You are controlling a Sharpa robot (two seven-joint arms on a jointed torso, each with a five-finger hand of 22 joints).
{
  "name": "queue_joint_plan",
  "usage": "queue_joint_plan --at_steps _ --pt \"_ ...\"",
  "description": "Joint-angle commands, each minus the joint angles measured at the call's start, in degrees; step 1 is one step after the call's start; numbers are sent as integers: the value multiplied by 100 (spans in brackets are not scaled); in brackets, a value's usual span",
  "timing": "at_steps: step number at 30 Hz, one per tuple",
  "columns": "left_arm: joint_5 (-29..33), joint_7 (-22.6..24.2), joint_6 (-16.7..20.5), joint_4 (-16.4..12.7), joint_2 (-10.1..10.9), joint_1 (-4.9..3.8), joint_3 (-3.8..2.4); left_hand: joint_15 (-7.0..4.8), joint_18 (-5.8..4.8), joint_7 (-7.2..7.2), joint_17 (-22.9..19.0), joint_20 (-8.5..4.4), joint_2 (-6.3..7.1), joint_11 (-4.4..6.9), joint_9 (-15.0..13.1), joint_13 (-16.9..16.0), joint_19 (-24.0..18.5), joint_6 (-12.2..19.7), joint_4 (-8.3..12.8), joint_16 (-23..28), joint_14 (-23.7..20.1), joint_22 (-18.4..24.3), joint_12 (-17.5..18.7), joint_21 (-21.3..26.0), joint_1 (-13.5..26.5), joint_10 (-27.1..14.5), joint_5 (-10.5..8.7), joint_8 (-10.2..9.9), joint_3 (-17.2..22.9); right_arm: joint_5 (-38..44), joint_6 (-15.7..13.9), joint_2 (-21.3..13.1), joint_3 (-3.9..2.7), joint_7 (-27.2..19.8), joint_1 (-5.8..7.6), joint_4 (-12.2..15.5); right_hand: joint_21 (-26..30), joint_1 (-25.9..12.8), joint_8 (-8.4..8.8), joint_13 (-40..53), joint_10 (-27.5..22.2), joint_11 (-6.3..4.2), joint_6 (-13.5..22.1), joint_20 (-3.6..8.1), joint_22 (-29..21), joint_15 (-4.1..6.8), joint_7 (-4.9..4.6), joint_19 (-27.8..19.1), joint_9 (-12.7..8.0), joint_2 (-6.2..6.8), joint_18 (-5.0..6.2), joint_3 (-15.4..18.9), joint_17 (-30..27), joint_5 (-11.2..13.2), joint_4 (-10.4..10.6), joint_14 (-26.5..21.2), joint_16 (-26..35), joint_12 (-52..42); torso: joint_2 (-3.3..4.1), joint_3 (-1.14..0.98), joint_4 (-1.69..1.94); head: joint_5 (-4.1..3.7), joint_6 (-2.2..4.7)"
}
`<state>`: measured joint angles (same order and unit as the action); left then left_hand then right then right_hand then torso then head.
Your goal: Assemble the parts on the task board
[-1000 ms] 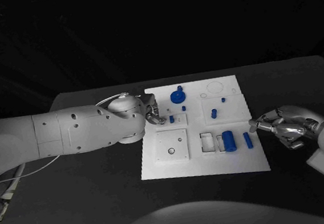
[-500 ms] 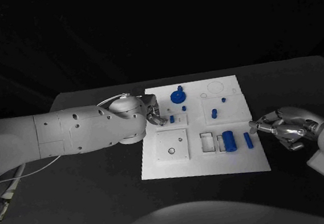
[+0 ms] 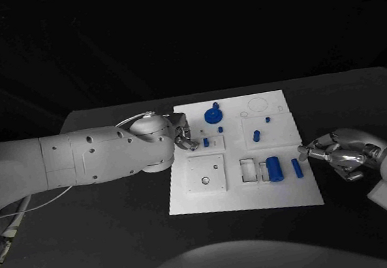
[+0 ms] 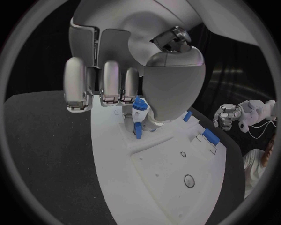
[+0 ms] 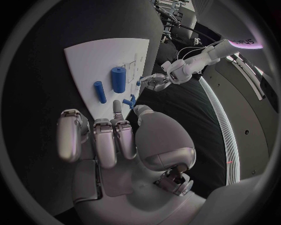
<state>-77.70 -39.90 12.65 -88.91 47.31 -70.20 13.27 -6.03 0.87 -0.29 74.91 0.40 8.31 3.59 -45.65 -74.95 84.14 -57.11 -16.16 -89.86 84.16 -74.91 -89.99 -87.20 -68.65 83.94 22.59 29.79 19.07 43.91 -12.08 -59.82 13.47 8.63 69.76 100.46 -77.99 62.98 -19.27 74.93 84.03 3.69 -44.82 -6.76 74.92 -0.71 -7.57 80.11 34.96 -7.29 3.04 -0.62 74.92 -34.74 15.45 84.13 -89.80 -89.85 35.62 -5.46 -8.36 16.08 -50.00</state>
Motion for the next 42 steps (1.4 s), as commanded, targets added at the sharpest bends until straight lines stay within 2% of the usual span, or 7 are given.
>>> queue_joint_plan --at_steps 1,8,18,24,33,42 --pt "-99 -97 113 -67 31 0 -2 16 -17 16 1509 30 -11 -4 4 -1505 447 -15 17 -14 584 -1416 -1 17 -117 606 23 -33 26 60 87 5 1 3 -7 0 27 59 -28 1507 597 -29 33 5 1031 36 23 -40 -8 -17 55 -37 1508 -21 12 587 -20 -15 0 0 -1 6 0" --pt "-242 -117 488 -211 143 1 -2 13 -15 13 1509 27 16 -2 9 -1505 443 -12 1 -14 584 -1413 -1 27 -161 606 19 -39 33 60 71 6 1 2 -9 -2 54 64 -28 1507 597 -28 33 4 1021 35 22 -62 -11 -22 62 -43 1508 -22 16 587 -20 -15 2 -2 1 12 0" --pt "-268 -176 715 -269 161 3 -2 12 -10 4 1509 25 21 -6 22 -1505 434 -3 -36 -14 584 -1406 -1 49 -156 606 0 -57 30 60 54 10 1 -1 -17 -17 77 76 -27 1507 597 -28 36 4 1013 35 22 -81 -14 -21 69 -53 1508 -24 16 587 -20 -15 4 0 -3 22 0" --pt "-237 -182 703 -183 102 9 -2 13 -7 -2 1509 25 14 -10 34 -1505 428 2 -51 -14 584 -1402 -1 61 -145 606 -13 -72 31 60 50 10 1 -5 -31 -22 92 86 -26 1507 597 -28 38 4 1007 35 21 -93 -16 -20 72 -60 1508 -26 14 587 -20 -15 1 -1 -5 26 0" --pt "-206 -164 680 -49 26 88 -2 16 -6 -12 1509 26 2 -17 54 -1505 428 13 -60 -14 584 -1402 -1 64 -124 606 -35 -98 30 60 38 -4 1 -19 -59 -20 97 91 -26 1507 597 -27 39 4 1005 34 21 -96 -18 -19 74 -64 1508 -28 13 587 -20 -15 1 0 -1 -12 0" --pt "-182 -136 699 27 -30 107 -3 17 -6 -15 1509 26 -5 -19 61 -1505 428 12 -62 -14 584 -1401 -1 65 -113 606 -40 -106 29 60 11 -4 1 -52 -66 -19 97 91 -26 1507 597 -27 39 4 1005 34 21 -96 -18 -19 74 -64 1508 -28 13 587 -20 -15 -1 1 -5 -5 0"
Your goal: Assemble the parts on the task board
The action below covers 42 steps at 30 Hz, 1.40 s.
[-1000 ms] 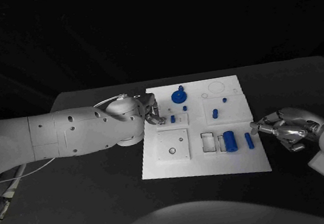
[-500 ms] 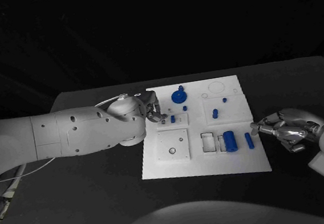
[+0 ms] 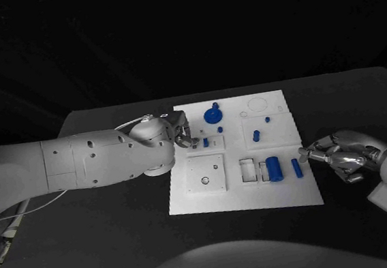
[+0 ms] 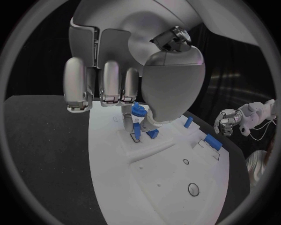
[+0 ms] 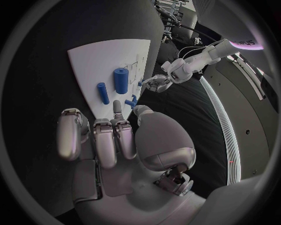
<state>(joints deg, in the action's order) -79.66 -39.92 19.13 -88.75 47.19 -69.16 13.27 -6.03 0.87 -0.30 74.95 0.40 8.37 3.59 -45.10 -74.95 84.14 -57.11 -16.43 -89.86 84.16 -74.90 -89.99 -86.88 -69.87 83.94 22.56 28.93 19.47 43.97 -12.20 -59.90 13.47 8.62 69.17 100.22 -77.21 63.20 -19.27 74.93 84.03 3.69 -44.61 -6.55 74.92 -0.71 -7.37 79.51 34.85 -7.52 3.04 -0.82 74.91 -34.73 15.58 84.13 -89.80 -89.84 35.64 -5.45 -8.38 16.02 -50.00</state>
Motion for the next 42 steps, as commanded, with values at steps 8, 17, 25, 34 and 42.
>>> queue_joint_plan --at_steps 8,17,25,34,42 --pt "46 -94 105 26 -42 8 -3 19 -5 -16 1505 27 -15 -21 9 -1505 427 10 -36 -14 584 -1401 -1 35 17 606 -40 -23 -11 53 19 6 0 -63 -9 7 28 82 -26 1507 597 -27 20 -17 1002 34 0 -42 -9 8 75 -53 1509 -31 -3 587 -20 -16 -3 -1 0 4 0" --pt "50 -105 49 21 -38 11 -3 20 -6 -18 1505 28 -22 -23 15 -1505 428 9 -36 -14 584 -1402 -1 33 28 606 -44 -29 -12 53 11 2 0 -65 -11 10 28 82 -26 1507 597 -27 20 -17 1002 34 0 -42 -9 8 75 -53 1509 -31 -3 587 -20 -16 -2 -1 0 2 0" --pt "51 -136 -26 -13 -12 12 -3 21 -4 -18 1505 28 -23 -23 18 -1505 424 9 -35 -14 584 -1399 -1 42 30 606 -46 -32 -12 54 15 11 0 -66 -13 5 32 93 -26 1507 597 -27 19 -17 1001 34 0 -44 -11 14 76 -59 1509 -34 -7 587 -20 -16 -4 -1 -1 10 0" --pt "51 -154 -63 -10 -1 25 -3 21 -4 -18 1505 28 -23 -23 18 -1505 424 9 -35 -14 584 -1399 -1 42 30 606 -46 -32 -12 54 23 3 0 -51 -15 2 43 100 -27 1507 597 -27 19 -17 997 34 0 -54 -12 17 79 -62 1509 -36 -9 587 -20 -16 0 -2 3 30 0" --pt "52 -151 -41 -8 -1 30 -3 24 -4 -22 1505 30 -22 -27 28 -1505 425 10 -35 -14 584 -1399 -1 42 46 606 -57 -44 -18 54 39 12 0 -35 -15 -9 43 100 -27 1507 597 -27 19 -17 997 34 0 -54 -12 17 79 -62 1509 -36 -9 587 -20 -16 -3 -1 0 39 0"
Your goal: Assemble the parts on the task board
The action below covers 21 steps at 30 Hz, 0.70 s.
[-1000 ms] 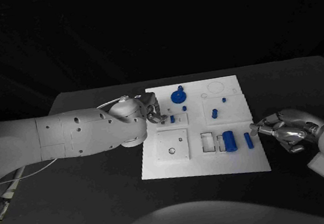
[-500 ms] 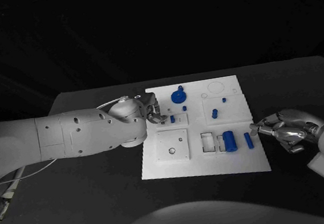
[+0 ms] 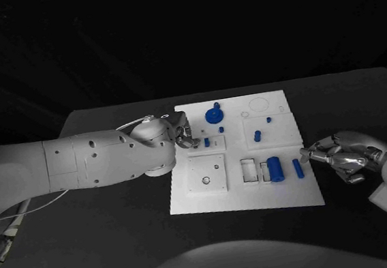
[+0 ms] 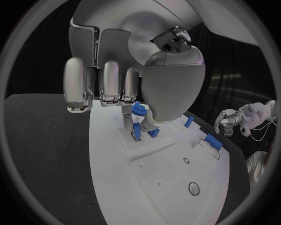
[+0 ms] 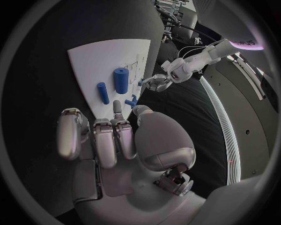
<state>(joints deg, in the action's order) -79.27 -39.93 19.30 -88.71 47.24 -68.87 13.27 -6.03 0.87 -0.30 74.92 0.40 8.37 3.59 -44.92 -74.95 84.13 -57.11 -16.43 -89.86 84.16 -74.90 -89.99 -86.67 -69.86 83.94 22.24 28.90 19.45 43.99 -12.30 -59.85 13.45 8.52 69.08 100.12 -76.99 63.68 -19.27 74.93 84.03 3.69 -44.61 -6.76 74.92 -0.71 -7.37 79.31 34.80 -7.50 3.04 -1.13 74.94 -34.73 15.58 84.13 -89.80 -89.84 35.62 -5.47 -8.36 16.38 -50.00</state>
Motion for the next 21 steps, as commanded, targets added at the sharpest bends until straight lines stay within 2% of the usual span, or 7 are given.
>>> queue_joint_plan --at_steps 1,8,15,21 --pt "13 -152 -63 -11 -6 2 -3 24 -5 -22 1508 30 -22 -27 10 -1505 425 9 -35 -14 584 -1399 -1 20 46 606 -26 -41 -17 52 52 8 2 -24 -6 0 21 52 -27 1507 597 -27 19 4 997 34 0 -34 -7 16 79 -31 1506 -36 -10 587 -20 -16 -1 1 -2 5 0" --pt "13 -176 -84 -16 -2 4 -3 34 -4 -34 1508 38 -13 -38 39 -1505 423 -3 -37 -14 584 -1398 -1 26 123 606 -85 -71 -61 52 61 10 2 -17 -6 -3 28 56 -27 1507 597 -27 19 4 994 34 0 -39 -8 20 81 -33 1506 -37 -11 587 -20 -16 1 1 -2 11 0" --pt "13 -207 -107 -15 -11 6 -3 49 0 -51 1508 54 -25 -54 95 -1505 416 -28 -39 -14 584 -1393 -1 44 309 606 -296 -130 -201 52 68 8 2 -15 -6 -1 35 59 -27 1507 597 -27 19 4 992 34 -1 -44 -9 25 83 -34 1506 -38 -12 587 -20 -16 0 0 -1 9 0" --pt "13 -215 -105 -12 -18 13 -3 54 2 -60 1508 59 -27 -62 115 -1505 413 -39 -41 -14 584 -1390 -1 54 403 606 -356 -150 -293 53 69 5 2 -15 -6 2 40 61 -27 1507 597 -26 20 4 990 34 -1 -48 -10 27 84 -34 1506 -38 -13 587 -20 -16 0 1 -2 7 0"
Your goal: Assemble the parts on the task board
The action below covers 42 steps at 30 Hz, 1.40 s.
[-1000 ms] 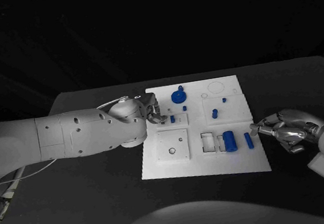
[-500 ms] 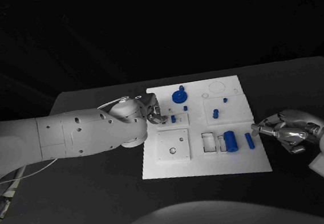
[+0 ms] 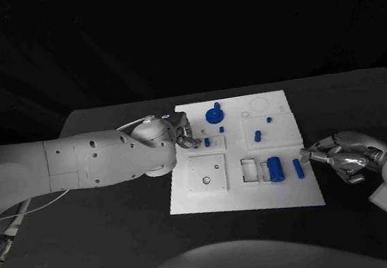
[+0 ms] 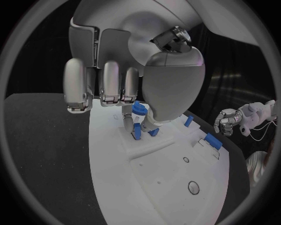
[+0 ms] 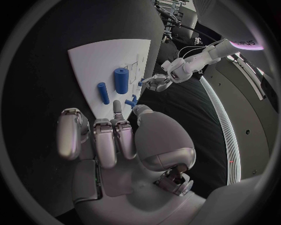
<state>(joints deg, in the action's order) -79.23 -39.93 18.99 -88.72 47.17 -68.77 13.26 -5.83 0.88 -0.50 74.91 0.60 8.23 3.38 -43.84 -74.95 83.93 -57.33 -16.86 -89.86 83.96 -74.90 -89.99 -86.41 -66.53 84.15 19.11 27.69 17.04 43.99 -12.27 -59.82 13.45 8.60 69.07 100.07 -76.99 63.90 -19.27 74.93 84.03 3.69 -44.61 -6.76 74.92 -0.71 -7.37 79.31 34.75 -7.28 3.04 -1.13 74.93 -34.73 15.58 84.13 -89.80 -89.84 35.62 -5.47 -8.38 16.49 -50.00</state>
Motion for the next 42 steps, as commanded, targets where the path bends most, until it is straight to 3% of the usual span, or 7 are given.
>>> queue_joint_plan --at_steps 1,11,18,30,33,38,42 --pt "9 -216 -77 -13 -10 4 -2 36 3 -40 1509 39 -10 -41 11 -1505 432 -19 3 -14 604 -1389 -1 32 83 585 -55 -33 -71 53 66 0 2 -23 -6 8 40 39 -27 1507 597 -26 20 4 990 34 -1 -48 -5 6 84 -35 1507 -38 -13 587 -20 -16 0 0 0 -7 0" --pt "9 -238 -98 -17 0 10 -2 42 7 -49 1509 47 -2 -49 39 -1505 425 -30 2 -14 604 -1383 -1 51 184 585 -167 -65 -280 53 66 -5 2 -26 -6 10 40 39 -27 1507 597 -26 20 4 990 34 -1 -48 -5 6 84 -35 1507 -38 -13 587 -20 -16 0 1 0 -12 0" --pt "9 -228 -65 -30 1 12 -2 54 11 -67 1509 58 -18 -64 74 -1505 419 -45 -4 -14 604 -1378 -1 71 371 585 -388 -104 -628 53 71 -3 2 -25 -7 8 42 46 -25 1507 597 -25 23 4 990 33 -2 -49 -8 16 84 -37 1507 -40 -14 587 -20 -16 0 1 1 -3 0" --pt "9 -195 -5 -52 38 14 -2 63 14 -77 1509 66 -4 -74 94 -1505 415 -39 -6 -14 604 -1375 -1 83 451 585 -303 -131 -853 54 67 -2 2 -33 -10 3 43 50 -25 1507 597 -25 24 3 989 33 -3 -50 -9 19 84 -39 1507 -42 -16 587 -20 -16 -1 0 -2 1 0" --pt "9 -186 7 -54 44 14 -2 66 15 -77 1509 69 -42 -76 101 -1505 413 -41 -5 -14 604 -1373 -1 90 487 585 -155 -140 -960 54 67 -2 2 -35 -11 3 43 50 -25 1507 597 -25 25 3 989 33 -3 -50 -9 19 84 -39 1507 -42 -16 587 -20 -16 0 1 0 -4 0" --pt "10 -172 18 -58 48 14 -2 59 16 -62 1509 66 -142 -66 88 -1505 411 -51 -1 -14 604 -1372 -1 96 468 585 482 -127 -1072 55 67 -3 2 -36 -13 4 45 57 -23 1507 597 -25 28 3 989 33 -3 -51 -11 23 84 -44 1507 -46 -19 587 -20 -16 0 1 1 0 0" --pt "10 -166 22 -65 61 14 -2 53 17 -50 1509 60 -167 -56 73 -1505 410 -48 0 -14 604 -1371 -1 100 442 585 798 -113 -1083 55 68 -1 2 -36 -13 2 43 67 -21 1507 597 -25 31 3 990 33 -3 -48 -14 23 83 -51 1507 -53 -22 587 -20 -16 0 1 -1 0 0"
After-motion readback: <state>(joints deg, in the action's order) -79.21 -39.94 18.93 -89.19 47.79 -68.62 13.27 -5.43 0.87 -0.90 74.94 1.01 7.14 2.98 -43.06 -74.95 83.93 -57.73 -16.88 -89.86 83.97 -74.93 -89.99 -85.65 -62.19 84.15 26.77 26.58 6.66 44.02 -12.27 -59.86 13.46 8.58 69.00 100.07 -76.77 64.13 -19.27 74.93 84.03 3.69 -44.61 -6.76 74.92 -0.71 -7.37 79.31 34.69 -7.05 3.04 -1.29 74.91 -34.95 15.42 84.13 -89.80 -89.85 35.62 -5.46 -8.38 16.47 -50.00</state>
